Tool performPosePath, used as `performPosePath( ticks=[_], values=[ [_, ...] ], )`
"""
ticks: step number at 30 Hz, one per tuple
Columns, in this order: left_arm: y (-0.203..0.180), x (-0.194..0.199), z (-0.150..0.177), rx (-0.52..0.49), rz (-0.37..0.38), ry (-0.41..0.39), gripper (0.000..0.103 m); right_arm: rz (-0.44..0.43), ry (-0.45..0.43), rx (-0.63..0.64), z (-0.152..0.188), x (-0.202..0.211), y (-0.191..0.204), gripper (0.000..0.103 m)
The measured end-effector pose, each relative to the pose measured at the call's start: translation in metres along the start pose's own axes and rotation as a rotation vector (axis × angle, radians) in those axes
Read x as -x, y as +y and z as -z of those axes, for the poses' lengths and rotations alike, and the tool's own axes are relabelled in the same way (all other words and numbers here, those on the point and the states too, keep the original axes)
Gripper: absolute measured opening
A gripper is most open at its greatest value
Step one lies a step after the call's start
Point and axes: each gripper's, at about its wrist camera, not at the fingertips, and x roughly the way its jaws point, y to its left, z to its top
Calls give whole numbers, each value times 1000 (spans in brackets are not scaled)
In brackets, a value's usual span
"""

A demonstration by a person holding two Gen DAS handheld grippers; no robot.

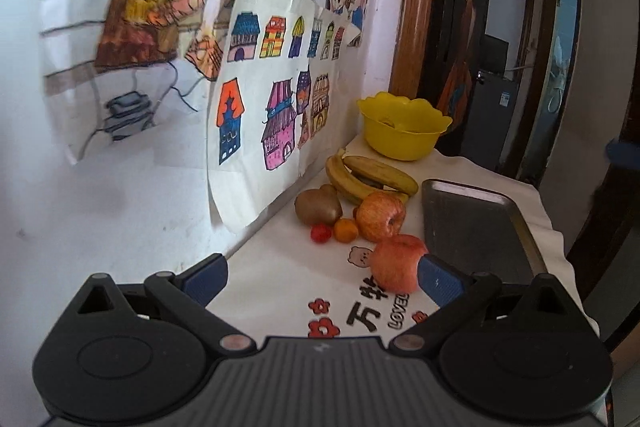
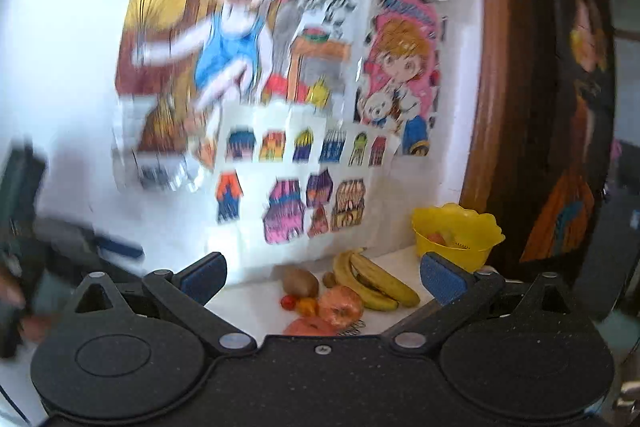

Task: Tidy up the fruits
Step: 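Grasp the large red apple with the right tool while the left tool grasps a cherry tomato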

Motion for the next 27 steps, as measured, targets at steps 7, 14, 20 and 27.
performPosePath(
  ticks=[7, 14, 20, 27],
  values=[
    [-3, -50, -10, -12, 32, 44, 103, -89, 169, 62, 54, -73, -4, 102],
    [-8, -106, -12, -48, 50, 78, 103, -166, 248, 10, 82, -128, -16, 102],
    [-2, -142, -8, -91, 21, 118, 102, -235, 301, 28, 96, -167, -18, 96],
    [3, -169, -5, -127, 6, 151, 102, -265, 323, 25, 101, -186, -19, 90]
  ],
)
